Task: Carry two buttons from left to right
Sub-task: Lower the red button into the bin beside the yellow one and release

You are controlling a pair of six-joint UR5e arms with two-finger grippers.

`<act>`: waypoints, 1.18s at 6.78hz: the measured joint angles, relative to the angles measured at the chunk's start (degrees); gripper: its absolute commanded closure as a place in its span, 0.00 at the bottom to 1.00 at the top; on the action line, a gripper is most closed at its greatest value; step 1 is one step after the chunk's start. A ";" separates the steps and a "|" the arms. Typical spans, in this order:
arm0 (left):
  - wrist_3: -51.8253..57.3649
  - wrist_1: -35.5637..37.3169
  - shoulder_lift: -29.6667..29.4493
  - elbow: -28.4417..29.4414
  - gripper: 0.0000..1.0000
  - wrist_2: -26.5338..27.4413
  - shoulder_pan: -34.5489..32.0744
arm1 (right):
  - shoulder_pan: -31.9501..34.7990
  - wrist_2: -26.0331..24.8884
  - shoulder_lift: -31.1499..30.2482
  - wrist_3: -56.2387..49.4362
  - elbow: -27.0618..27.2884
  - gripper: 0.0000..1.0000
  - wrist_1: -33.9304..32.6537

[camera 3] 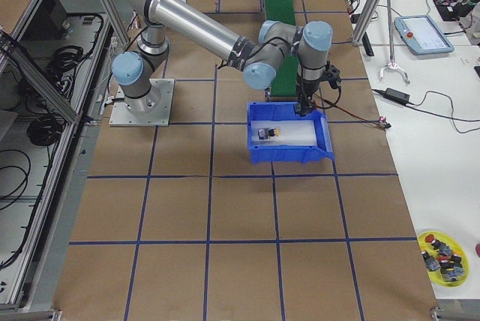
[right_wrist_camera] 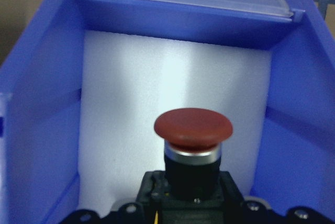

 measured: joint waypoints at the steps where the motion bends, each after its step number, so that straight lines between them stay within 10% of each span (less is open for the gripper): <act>1: 0.00 0.00 0.00 0.00 0.00 0.00 0.00 | -0.30 0.20 1.24 0.00 1.68 0.96 -3.08; 4: 0.00 0.06 0.00 0.00 0.00 0.00 0.00 | -0.06 0.32 1.88 0.33 4.26 0.86 -5.26; 5: 0.00 0.08 0.00 0.00 0.00 0.00 0.00 | 0.00 0.34 2.03 0.32 4.83 0.23 -5.26; 6: 0.00 0.08 0.00 0.00 0.00 0.00 0.00 | 0.04 0.85 2.15 0.23 4.96 0.01 -5.26; 8: 0.00 0.09 0.00 0.04 0.00 0.00 0.00 | 0.10 4.78 1.88 -0.05 4.63 0.00 -5.43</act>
